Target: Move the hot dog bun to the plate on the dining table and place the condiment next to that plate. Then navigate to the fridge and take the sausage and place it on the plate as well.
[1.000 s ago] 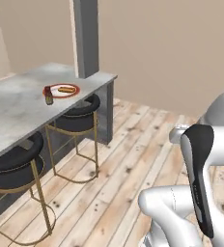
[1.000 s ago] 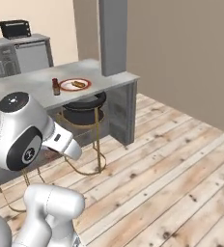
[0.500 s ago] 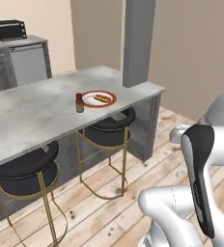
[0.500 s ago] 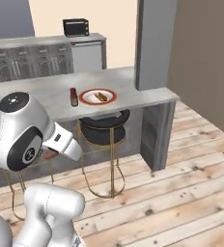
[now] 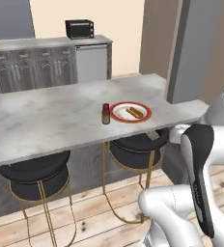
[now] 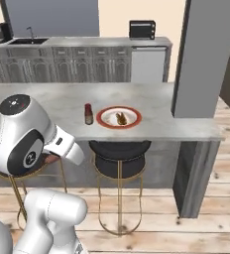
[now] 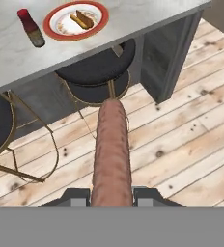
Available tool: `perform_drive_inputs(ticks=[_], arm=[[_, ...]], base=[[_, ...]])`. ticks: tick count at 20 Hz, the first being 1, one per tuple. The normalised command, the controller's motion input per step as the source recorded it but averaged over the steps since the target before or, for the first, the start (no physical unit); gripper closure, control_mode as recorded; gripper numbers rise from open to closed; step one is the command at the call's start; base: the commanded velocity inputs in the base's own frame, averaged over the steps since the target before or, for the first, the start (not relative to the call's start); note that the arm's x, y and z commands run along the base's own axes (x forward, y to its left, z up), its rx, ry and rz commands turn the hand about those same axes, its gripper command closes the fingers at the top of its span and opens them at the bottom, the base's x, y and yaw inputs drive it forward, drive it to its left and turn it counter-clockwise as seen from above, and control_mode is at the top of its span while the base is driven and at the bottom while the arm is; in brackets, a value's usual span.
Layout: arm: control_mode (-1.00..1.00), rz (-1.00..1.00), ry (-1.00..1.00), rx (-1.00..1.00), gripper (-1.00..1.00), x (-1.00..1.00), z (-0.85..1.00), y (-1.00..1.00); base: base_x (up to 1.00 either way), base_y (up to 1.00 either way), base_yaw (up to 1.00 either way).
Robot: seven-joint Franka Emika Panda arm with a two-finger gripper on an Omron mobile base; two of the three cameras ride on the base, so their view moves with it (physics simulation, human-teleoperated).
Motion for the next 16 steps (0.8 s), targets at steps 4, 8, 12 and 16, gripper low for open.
perform_drive_inputs(ticks=[4, 8, 12, 16], arm=[[1.0, 0.0, 0.0, 0.0, 1.0, 0.0, 0.0, 0.0], [1.0, 0.0, 0.0, 0.0, 1.0, 0.0, 0.0, 0.0], [1.0, 0.0, 0.0, 0.0, 1.0, 0.0, 0.0, 0.0], [1.0, 0.0, 0.0, 0.0, 1.0, 0.0, 0.0, 0.0]], base=[[0.5, -0.69, 0.57], [0.03, -0.89, 0.49], [0.09, -0.66, 0.31], [0.6, -0.16, 0.16]])
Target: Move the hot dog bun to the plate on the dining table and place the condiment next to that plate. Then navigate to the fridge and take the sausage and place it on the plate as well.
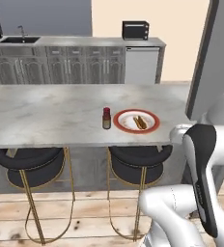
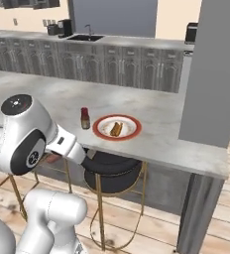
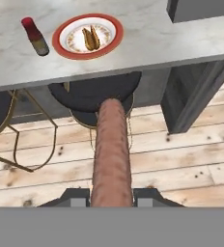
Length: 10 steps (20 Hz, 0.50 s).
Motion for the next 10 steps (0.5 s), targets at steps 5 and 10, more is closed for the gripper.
perform_drive_inputs(ticks=[5, 10], arm=[[1.0, 0.0, 0.0, 0.0, 1.0, 0.0, 0.0, 0.0], [1.0, 0.0, 0.0, 0.0, 1.0, 0.0, 0.0, 0.0]], base=[[0.82, 0.0, 0.02], [0.81, 0.0, 0.0]])
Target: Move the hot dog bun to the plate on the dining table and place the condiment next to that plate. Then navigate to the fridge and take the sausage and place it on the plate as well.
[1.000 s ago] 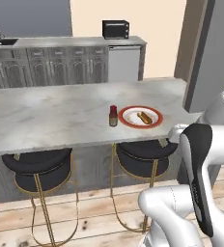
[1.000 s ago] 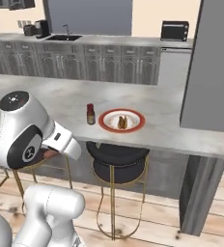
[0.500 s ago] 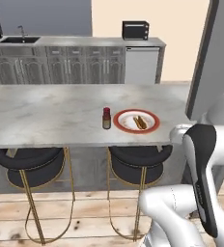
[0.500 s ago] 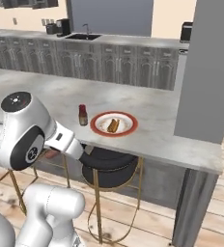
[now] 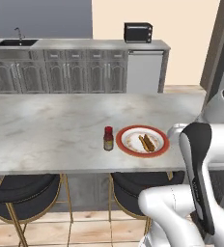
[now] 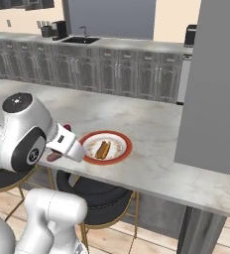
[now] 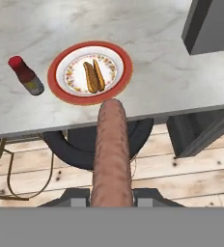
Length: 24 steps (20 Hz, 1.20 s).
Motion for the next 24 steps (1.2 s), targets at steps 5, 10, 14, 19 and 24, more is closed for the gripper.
perform_drive_inputs(ticks=[5, 10, 14, 19, 24], arm=[[-1.0, 0.04, 0.05, 0.0, 1.0, 0.91, -0.01, 0.03], [-1.0, 0.08, 0.08, -0.01, 1.0, 1.0, -0.21, 0.22], [-1.0, 0.1, 0.03, 0.0, 1.0, 1.0, -0.64, 0.03], [-1.0, 0.13, 0.0, 0.0, 1.0, 0.79, -0.8, -0.32], [-1.0, 0.12, 0.0, 0.0, 1.0, 0.5, -0.66, -0.42]], base=[[0.0, 0.0, 0.0], [0.0, 0.0, 0.0], [0.0, 0.0, 0.0], [0.0, 0.0, 0.0], [0.0, 0.0, 0.0]])
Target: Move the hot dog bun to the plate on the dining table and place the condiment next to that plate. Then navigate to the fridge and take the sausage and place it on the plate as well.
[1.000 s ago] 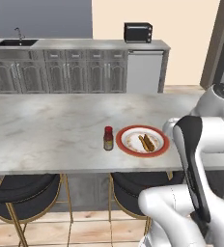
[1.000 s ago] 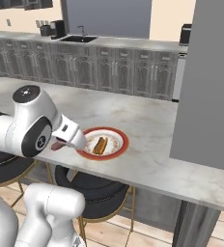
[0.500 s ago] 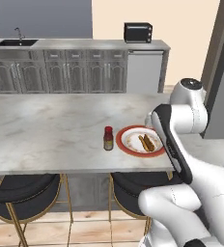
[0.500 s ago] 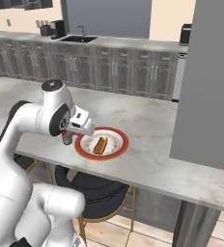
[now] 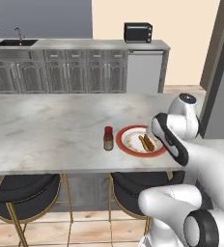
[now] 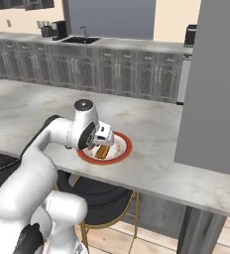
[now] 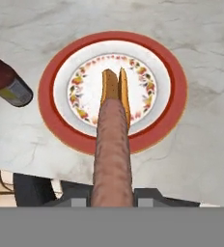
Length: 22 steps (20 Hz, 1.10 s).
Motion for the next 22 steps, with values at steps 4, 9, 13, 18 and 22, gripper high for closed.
perform_drive_inputs(ticks=[4, 9, 13, 18, 22], arm=[[-1.0, 0.1, 0.0, 0.0, 1.0, 0.39, -0.46, -0.24], [-1.0, 0.08, 0.0, 0.0, 1.0, 0.56, -0.27, -0.08], [-1.0, 0.03, 0.0, 0.0, 1.0, 0.55, -0.17, -0.16], [-1.0, 0.0, -0.02, 0.0, 1.0, 0.28, -0.04, -0.25], [-1.0, 0.0, 0.0, -0.01, 1.0, 0.1, -0.17, -0.08]], base=[[0.0, 0.0, 0.0], [0.0, 0.0, 0.0], [0.0, 0.0, 0.0], [0.0, 0.0, 0.0], [0.0, 0.0, 0.0]])
